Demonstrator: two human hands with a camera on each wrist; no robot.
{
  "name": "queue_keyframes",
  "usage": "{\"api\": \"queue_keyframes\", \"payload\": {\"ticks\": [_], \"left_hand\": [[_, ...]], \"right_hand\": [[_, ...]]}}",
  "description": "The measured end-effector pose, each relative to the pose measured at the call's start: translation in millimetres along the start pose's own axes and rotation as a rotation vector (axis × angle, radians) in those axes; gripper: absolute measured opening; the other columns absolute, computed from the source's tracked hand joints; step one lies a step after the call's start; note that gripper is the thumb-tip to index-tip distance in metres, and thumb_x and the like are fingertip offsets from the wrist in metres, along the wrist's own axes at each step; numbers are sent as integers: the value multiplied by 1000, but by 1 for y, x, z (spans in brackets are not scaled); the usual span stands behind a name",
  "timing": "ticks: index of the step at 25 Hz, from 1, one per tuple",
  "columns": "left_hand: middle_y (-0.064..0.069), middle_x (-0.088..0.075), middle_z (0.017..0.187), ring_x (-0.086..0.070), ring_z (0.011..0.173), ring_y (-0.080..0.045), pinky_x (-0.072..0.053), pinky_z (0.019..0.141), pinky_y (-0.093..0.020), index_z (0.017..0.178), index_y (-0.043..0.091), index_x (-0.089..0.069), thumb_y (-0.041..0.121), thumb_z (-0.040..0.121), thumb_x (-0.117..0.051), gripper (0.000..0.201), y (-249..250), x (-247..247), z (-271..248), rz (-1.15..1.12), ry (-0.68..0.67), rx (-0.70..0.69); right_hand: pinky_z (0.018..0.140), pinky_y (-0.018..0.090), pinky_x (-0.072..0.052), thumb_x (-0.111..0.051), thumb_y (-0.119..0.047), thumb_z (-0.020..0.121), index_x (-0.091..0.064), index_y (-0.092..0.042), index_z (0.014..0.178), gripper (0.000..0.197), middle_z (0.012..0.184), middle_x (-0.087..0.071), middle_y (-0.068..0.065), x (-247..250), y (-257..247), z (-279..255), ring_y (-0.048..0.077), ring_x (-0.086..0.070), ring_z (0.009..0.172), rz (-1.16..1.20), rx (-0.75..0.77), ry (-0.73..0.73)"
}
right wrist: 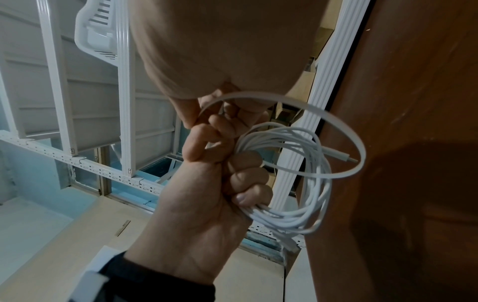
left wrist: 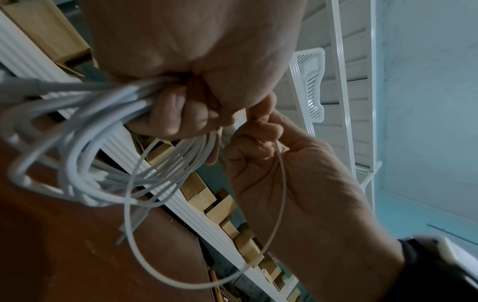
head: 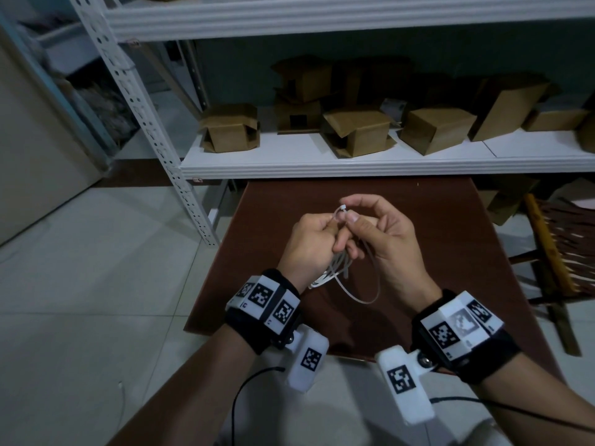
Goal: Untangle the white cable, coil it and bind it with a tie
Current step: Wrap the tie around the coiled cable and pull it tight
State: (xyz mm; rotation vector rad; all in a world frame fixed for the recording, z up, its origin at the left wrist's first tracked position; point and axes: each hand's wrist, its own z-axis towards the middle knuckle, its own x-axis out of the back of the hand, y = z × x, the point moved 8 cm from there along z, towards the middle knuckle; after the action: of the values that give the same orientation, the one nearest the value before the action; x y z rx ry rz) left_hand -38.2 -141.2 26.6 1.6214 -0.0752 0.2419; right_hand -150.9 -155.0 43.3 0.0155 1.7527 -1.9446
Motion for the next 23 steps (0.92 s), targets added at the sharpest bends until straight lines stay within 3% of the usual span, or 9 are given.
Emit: {"api": "queue_keyframes", "payload": {"ticks": [3,5,9,13,23], "left_hand": [[-12,-70,62,-62,43,-3,-43,48,-9,73,-11,-63,15,112,-40,52,3,1,-3,12,6,34],[-19,-69,69,-54,36,2,-36,40,-7,75,-13,-63,13,112,-40,51,7,1,-6,11,9,49],[-24,-69,75,-53,34,2,-34,37,-6,69,-1,-61,16,113,-40,52,12,-1,-9,-20,-3,59],[-27,-64,76,-51,31,0,-34,35,-6,77,-3,-61,17,114,-38,48,17,-2,-13,-91,0,77],[-21,-62,71,-53,33,1,-34,36,-6,79,-4,-62,20,114,-37,49,19,-3,-15,-101,-1,94]], "right_hand": [[50,21,-38,-55,1,103,-53,13,124,25,67,-67,21,0,0,0,16,-50,48,-2,1,0],[50,22,-38,-54,0,103,-53,13,124,24,68,-67,22,0,0,0,17,-50,49,1,4,-1],[50,22,-37,-55,-1,102,-54,13,123,25,69,-67,23,0,-1,0,18,-50,49,-3,7,6],[49,20,-39,-56,-2,102,-54,12,124,26,68,-67,24,0,-1,-1,16,-50,47,11,2,3],[50,20,-40,-56,0,102,-55,12,124,25,68,-67,24,0,-2,-2,16,-50,48,4,1,-1]]}}
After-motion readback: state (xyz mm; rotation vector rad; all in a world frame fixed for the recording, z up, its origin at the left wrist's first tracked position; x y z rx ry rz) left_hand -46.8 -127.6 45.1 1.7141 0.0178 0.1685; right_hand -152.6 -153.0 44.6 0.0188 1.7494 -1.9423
